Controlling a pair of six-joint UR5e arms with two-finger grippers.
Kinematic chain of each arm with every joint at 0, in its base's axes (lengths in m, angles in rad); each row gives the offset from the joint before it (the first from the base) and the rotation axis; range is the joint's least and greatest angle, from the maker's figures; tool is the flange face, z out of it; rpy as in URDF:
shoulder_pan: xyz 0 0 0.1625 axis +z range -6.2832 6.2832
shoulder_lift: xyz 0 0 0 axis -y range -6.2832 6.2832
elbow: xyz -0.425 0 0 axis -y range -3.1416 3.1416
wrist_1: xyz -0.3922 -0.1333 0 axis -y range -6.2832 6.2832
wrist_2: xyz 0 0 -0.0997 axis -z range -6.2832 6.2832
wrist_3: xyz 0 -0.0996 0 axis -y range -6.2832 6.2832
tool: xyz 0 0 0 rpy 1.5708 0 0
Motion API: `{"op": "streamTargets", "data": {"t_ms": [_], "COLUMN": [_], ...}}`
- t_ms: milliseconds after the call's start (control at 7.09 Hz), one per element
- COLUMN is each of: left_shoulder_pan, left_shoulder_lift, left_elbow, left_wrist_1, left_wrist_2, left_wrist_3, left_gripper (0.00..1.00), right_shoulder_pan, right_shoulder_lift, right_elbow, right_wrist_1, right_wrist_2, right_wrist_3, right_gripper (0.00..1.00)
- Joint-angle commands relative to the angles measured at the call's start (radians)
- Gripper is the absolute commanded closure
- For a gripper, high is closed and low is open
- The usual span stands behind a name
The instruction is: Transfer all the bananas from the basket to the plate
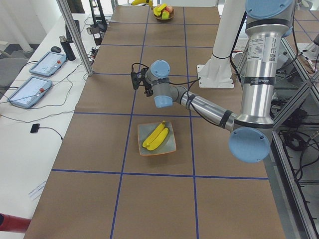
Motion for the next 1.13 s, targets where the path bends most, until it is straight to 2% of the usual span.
{"op": "streamTargets", "data": {"t_ms": [0, 282, 423, 565, 847, 988], "left_shoulder_pan": [0.063, 0.089, 0.092, 0.109, 0.146, 0.192], "left_shoulder_lift": [-0.108, -0.304, -0.337, -0.39, -0.405, -0.408], "left_elbow": [-0.001, -0.008, -0.03, -0.03, -0.024, -0.024], "left_wrist_1": [0.121, 0.285, 0.284, 0.27, 0.087, 0.075], "left_wrist_2": [0.0, 0.003, 0.002, 0.0, 0.106, 0.108], "left_wrist_3": [0.001, -0.002, -0.006, -0.006, -0.082, -0.116], "left_gripper": [0.0, 0.0, 0.0, 0.01, 0.01, 0.0], "right_shoulder_pan": [-0.096, -0.189, -0.246, -0.298, -0.361, -0.389], "right_shoulder_lift": [0.08, 0.19, 0.253, 0.301, 0.351, 0.376], "right_elbow": [0.047, 0.06, 0.06, 0.06, 0.081, 0.104], "right_wrist_1": [0.0, 0.002, 0.002, 0.003, 0.006, 0.023], "right_wrist_2": [-0.01, -0.026, -0.049, -0.062, -0.064, -0.064], "right_wrist_3": [0.208, 0.38, 0.465, 0.547, 0.566, 0.564], "right_gripper": [1.0, 1.0, 1.0, 1.0, 1.0, 1.0]}}
